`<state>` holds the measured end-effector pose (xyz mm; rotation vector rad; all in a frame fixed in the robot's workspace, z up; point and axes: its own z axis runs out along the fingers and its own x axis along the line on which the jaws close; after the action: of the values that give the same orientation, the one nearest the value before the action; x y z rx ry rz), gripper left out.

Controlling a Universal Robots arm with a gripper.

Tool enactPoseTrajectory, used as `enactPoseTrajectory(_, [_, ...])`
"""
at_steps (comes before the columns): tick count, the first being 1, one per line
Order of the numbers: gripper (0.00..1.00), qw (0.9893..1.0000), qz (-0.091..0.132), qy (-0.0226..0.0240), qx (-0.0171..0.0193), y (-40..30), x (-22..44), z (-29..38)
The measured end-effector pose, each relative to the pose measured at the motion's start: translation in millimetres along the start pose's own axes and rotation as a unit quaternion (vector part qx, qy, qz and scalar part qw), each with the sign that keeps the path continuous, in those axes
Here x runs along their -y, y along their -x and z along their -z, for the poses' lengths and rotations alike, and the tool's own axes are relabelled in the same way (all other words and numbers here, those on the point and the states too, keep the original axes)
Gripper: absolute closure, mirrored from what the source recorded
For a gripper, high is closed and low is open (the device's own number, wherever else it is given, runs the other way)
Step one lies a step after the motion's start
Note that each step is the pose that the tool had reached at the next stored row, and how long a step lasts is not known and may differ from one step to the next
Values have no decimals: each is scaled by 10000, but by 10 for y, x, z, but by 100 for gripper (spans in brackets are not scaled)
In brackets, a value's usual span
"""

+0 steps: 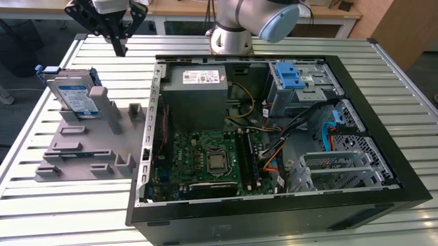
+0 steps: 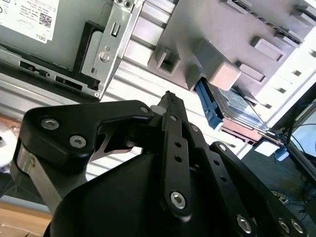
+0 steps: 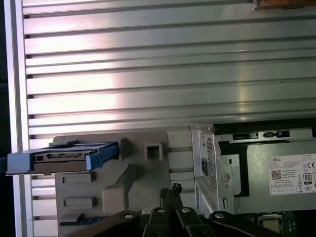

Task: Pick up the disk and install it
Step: 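Reach for the disk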

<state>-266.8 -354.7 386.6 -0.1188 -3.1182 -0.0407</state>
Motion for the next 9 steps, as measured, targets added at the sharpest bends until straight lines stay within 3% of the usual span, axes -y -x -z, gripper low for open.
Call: enactPoseTrajectory(9, [89,10000,-1,-3,-39,-253,-6,-22])
